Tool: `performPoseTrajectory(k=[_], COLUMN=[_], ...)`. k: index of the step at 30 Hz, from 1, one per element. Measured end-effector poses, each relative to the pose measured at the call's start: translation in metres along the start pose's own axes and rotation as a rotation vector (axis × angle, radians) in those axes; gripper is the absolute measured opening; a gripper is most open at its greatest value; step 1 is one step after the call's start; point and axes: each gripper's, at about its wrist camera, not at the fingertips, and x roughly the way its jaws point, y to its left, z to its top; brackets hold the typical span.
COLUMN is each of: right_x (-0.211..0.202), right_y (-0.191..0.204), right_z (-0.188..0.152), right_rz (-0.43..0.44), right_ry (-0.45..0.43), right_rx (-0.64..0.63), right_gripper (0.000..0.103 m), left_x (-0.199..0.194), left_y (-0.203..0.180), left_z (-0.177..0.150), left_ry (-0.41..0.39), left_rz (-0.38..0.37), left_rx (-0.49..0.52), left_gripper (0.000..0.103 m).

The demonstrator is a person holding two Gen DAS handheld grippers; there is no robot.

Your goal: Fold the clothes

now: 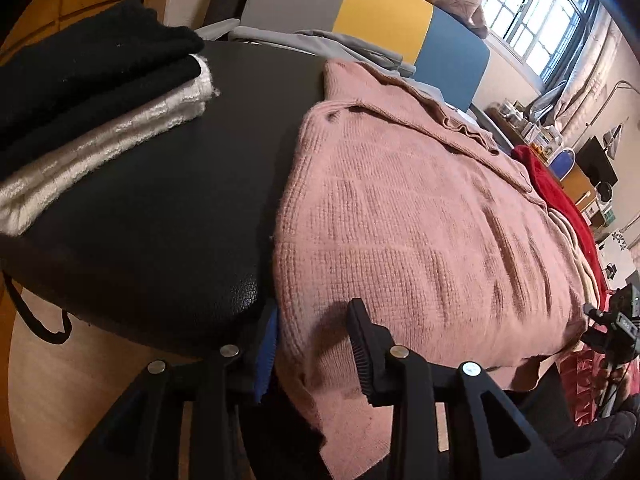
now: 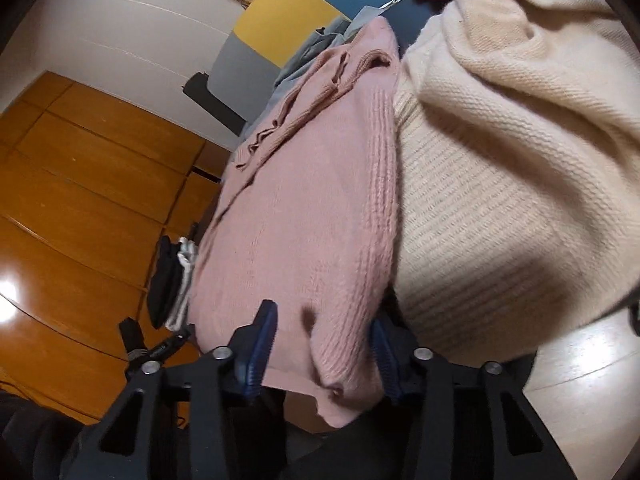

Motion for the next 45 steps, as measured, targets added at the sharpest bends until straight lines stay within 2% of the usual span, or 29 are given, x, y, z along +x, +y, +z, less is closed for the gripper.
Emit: performPoseTrajectory(k=[2,8,12,13,19,21,22,24,25,26,27,28,29,31,34,36,37,41,45], right_x=[0.001,0.001,0.002,0.002,0.009,0.012,0.014,0.017,0.017,0.017,0.016,0.013,0.012,0.011,0.012,0.011,0.011,0.008,0.013], right_y=[-0.003,-0.011,-0.010,-0.008,0.005,0.006,0.009,0.015,0.016,0.017,0.014,0.011,0.007,0.002,0.002,0.004,0.005,0.005,0.017], right_z=[-0.002,-0.004,-0.004,-0.004,0.000,0.001,0.001,0.000,-0.001,-0.002,-0.003,-0.004,-0.003,-0.003,-0.003,-0.001,0.000,0.003,0.011], right_rz=[0.014,0.046,0.062,0.065,0.105,0.092,0.069,0.023,-0.007,-0.040,-0.064,-0.085,-0.092,-0.095,-0.100,-0.123,-0.122,-0.105,-0.014], right_ry=[0.001,0.007,0.009,0.008,0.021,0.038,0.043,0.054,0.055,0.054,0.051,0.048,0.047,0.045,0.046,0.055,0.058,0.068,0.068], right_rx=[0.001,0.028,0.029,0.021,-0.002,-0.002,-0.019,-0.053,-0.063,-0.072,-0.070,-0.066,-0.059,-0.053,-0.065,-0.082,-0.078,-0.051,-0.051], right_gripper=[0.042,0.043,0.044,0.048,0.091,0.093,0.092,0.085,0.075,0.060,0.052,0.036,0.026,0.024,0.024,0.021,0.019,0.012,0.012], left_x=[-0.001,-0.002,-0.003,-0.003,-0.001,-0.001,-0.001,0.001,0.001,0.002,0.003,0.003,0.004,0.005,0.005,0.005,0.003,-0.007,-0.025], left_y=[0.001,-0.006,-0.006,-0.006,-0.012,-0.010,-0.009,-0.008,-0.007,-0.006,-0.005,-0.005,-0.006,-0.014,-0.026,-0.029,-0.027,-0.014,-0.006], left_z=[-0.002,-0.008,-0.009,-0.008,-0.010,-0.009,-0.009,-0.008,-0.008,-0.008,-0.007,-0.007,-0.006,-0.007,-0.008,-0.006,-0.004,0.007,0.024], left_ry=[0.002,0.013,0.018,0.024,0.049,0.053,0.055,0.063,0.067,0.074,0.082,0.091,0.097,0.097,0.098,0.101,0.102,0.085,0.025], left_rz=[-0.002,0.032,0.022,0.016,-0.002,-0.008,-0.013,-0.012,-0.013,-0.020,-0.026,-0.033,-0.032,-0.007,0.031,0.038,-0.001,-0.179,-0.382], left_rx=[-0.004,0.031,0.028,0.027,0.033,0.009,-0.006,-0.019,-0.022,-0.027,-0.032,-0.034,-0.026,0.025,0.097,0.113,0.093,-0.007,-0.070], left_gripper=[0.035,0.035,0.035,0.035,0.033,0.032,0.023,0.019,0.019,0.019,0.019,0.021,0.023,0.031,0.033,0.020,0.008,0.008,0.008])
